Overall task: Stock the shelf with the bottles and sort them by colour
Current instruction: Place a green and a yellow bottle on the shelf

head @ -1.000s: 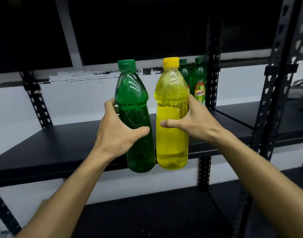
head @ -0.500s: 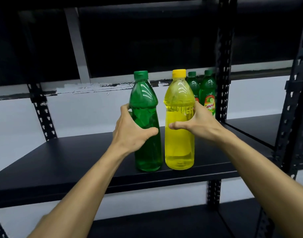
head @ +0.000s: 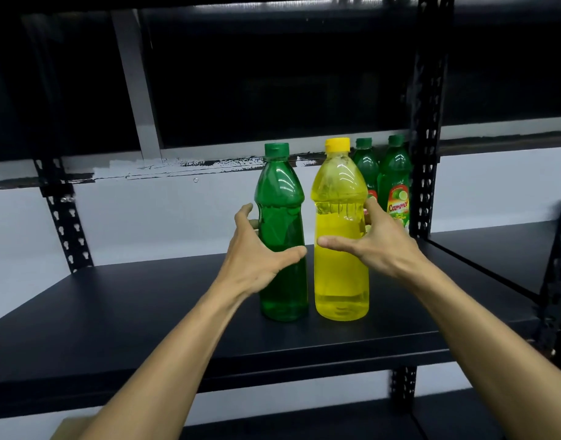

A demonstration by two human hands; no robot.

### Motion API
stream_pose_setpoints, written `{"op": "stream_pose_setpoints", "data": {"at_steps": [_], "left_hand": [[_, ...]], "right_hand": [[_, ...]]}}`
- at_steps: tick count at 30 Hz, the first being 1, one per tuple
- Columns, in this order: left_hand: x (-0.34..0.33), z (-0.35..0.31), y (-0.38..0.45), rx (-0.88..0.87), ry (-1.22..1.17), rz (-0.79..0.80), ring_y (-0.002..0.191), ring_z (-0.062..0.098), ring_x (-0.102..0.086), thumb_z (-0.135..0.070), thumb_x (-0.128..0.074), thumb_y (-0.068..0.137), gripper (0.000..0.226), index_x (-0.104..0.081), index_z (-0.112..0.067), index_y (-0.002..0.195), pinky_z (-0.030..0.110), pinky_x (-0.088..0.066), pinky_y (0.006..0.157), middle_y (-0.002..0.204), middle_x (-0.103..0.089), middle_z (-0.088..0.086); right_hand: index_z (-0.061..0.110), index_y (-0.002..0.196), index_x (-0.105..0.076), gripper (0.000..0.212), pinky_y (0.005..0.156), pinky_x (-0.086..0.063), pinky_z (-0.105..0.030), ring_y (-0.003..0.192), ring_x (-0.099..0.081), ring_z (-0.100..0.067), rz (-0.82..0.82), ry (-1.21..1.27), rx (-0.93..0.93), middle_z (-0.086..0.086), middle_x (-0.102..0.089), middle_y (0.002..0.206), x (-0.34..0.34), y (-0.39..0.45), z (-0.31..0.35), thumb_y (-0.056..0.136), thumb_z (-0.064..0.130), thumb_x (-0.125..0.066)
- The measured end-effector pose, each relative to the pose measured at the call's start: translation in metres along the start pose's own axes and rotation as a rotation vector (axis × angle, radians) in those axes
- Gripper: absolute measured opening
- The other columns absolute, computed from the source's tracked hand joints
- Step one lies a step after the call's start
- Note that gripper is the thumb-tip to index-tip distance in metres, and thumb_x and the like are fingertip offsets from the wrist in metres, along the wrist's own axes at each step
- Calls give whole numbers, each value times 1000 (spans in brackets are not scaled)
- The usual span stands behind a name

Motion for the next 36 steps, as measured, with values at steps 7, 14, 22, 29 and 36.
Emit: {"op": "stream_pose_setpoints", "data": {"at_steps": [7, 14, 22, 29, 36], "left_hand": [[-1, 14, -14, 45, 11, -162, 111, 12, -53, -61, -86, 54, 103, -34, -25, 134, 35, -51, 93, 127, -50, -7], [-7, 30, -12, 62, -316, -61, 108, 4, -58, -21, -88, 68, 73, -44, -22, 126, 19, -50, 84, 119, -58, -8], [-15, 37, -9, 69, -613, 113, 112, 22, -64, -25, -82, 53, 77, -52, -14, 122, 44, -50, 99, 118, -68, 7], [-11, 27, -24, 77, -310, 124, 123, -2, -47, -63, -82, 50, 109, -35, -28, 142, 22, -41, 99, 140, -48, -14], [-15, 23, -36, 106, -46, -118, 107, 5, -51, -40, -89, 63, 95, -32, -20, 137, 10, -39, 75, 121, -51, -9]], "right_hand": [[44, 100, -52, 40, 63, -46, -8, 77, -62, 11, 222, 521, -19, 21, -61, 94, -14, -3, -12, 87, 9, -66], [26, 131, -50, 61, 65, -49, -11, 87, -60, 3, 6, 496, -47, 17, -58, 103, -16, -11, -17, 78, 25, -79], [28, 139, -30, 90, 90, -42, -41, 120, -53, -26, -298, 3, -107, 2, -51, 137, -14, -34, 2, 69, 66, -71], [29, 143, -28, 102, 90, -44, -31, 118, -48, -12, -134, 324, -3, 7, -43, 134, -18, -20, -12, 61, 70, -73], [16, 129, -54, 63, 92, -47, -35, 110, -63, -22, 401, 891, 70, -5, -68, 118, -38, -5, -22, 66, 11, -57]]}}
Point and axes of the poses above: each hand's wrist, its own y-axis towards the middle knuckle, its own x-axis out of the back of the hand, z = x × y, the point moved 7 cm from there along y, towards the middle knuckle
